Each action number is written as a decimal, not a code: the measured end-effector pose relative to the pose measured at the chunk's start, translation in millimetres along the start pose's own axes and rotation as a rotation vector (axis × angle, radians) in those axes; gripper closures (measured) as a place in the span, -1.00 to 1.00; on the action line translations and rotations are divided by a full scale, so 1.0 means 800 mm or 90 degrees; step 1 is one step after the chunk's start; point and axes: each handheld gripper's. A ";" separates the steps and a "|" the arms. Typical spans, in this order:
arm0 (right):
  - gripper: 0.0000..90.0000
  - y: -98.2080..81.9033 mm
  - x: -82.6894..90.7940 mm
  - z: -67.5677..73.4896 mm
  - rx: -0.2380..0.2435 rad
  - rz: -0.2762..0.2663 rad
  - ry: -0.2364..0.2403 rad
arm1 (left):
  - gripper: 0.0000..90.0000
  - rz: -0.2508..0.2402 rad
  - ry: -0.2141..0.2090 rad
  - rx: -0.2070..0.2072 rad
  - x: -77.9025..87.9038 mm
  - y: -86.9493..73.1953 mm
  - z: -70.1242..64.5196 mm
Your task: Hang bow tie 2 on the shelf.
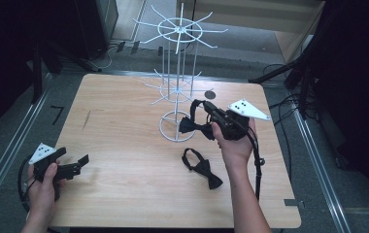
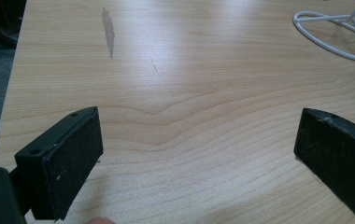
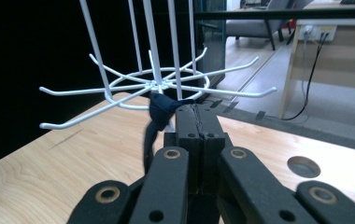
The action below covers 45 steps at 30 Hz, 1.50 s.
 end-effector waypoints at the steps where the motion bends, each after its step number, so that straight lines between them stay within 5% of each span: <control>1: 1.00 -0.001 -0.003 -0.002 -0.003 0.003 0.003 | -0.96 0.000 0.000 0.000 0.000 0.000 0.000; 26: 1.00 -0.022 -0.050 -0.019 -0.057 -0.008 0.041 | -0.96 0.003 -0.002 -0.001 0.001 0.000 0.000; 35: 0.94 -0.032 -0.063 -0.024 -0.079 -0.003 -0.004 | -0.96 0.002 -0.002 0.000 0.001 0.000 0.000; 45: 0.66 -0.054 -0.052 -0.032 -0.079 0.014 -0.005 | -0.96 0.003 -0.003 0.000 0.000 0.000 0.000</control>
Point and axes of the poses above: each handheld gripper's, and its own axes: x roughly backward along the jaws, y roughly out of its top, z roughly to its left
